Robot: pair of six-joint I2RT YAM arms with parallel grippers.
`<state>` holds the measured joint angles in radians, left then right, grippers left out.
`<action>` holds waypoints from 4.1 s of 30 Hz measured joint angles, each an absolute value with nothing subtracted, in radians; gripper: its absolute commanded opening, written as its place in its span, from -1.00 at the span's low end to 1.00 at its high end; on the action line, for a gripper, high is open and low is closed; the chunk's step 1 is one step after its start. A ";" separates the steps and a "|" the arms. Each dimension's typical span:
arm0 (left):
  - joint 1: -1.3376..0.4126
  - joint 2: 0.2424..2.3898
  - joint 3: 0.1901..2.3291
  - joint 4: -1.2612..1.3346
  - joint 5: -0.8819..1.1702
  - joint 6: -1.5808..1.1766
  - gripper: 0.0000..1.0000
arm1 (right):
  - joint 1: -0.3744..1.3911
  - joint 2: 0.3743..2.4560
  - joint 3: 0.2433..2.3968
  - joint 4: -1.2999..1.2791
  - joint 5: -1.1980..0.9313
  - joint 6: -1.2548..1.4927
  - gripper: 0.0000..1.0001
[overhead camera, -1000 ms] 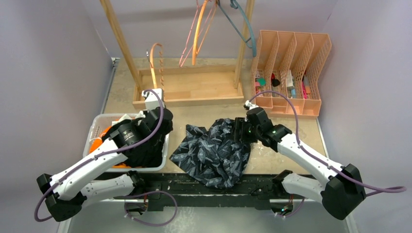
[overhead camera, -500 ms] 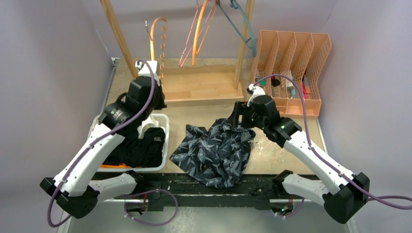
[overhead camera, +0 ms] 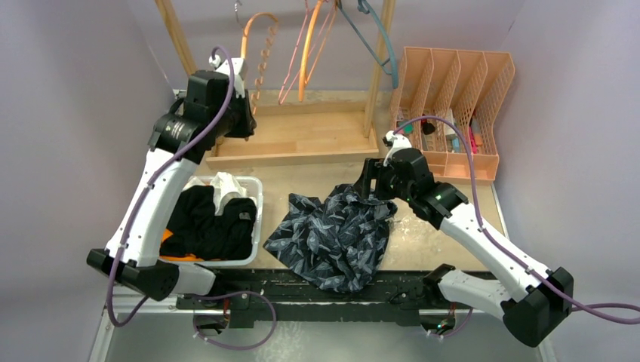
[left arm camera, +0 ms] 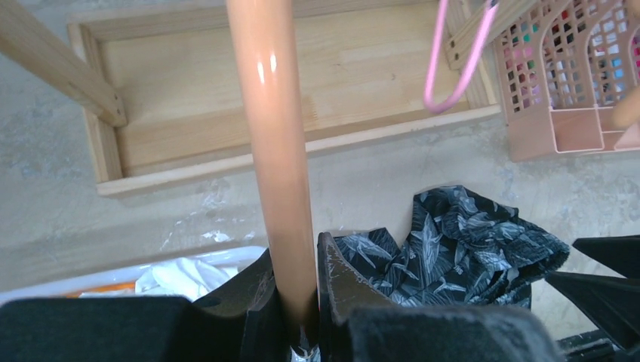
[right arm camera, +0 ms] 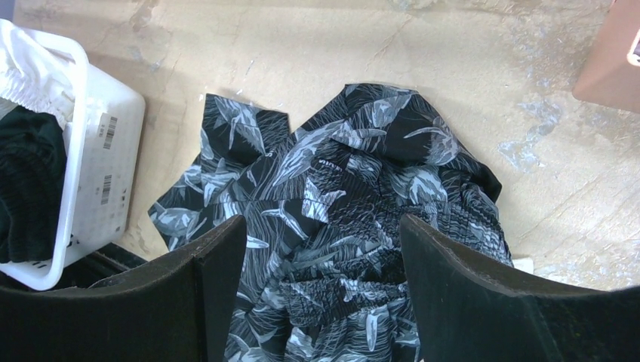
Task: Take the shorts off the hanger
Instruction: Place the hanger on the clothes rod.
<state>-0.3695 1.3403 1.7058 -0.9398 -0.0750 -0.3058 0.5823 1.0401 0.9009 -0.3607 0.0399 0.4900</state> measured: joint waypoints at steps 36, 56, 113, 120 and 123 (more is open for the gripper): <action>-0.368 1.642 2.242 -1.115 -0.003 -0.279 -1.00 | 0.582 1.045 0.895 -0.360 0.088 0.532 0.51; -0.367 1.674 2.285 -1.124 -0.008 -0.284 -1.00 | 0.582 0.959 0.899 -0.408 0.180 0.592 0.49; -0.367 1.371 1.868 -1.029 -0.224 -0.319 0.60 | 0.582 0.951 0.855 -0.399 0.160 0.603 0.55; -0.367 1.093 1.502 -0.936 -0.355 -0.442 0.61 | 0.582 0.978 0.818 -0.382 0.153 0.609 0.58; -0.367 0.976 1.351 -0.930 -0.398 -0.517 0.60 | 0.582 0.992 0.794 -0.379 0.146 0.619 0.60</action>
<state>-0.3668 0.9764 1.3514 -0.9302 -0.3977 -0.5171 0.5823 0.9924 0.7940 -0.3790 0.1463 0.6186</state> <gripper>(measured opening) 0.800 0.788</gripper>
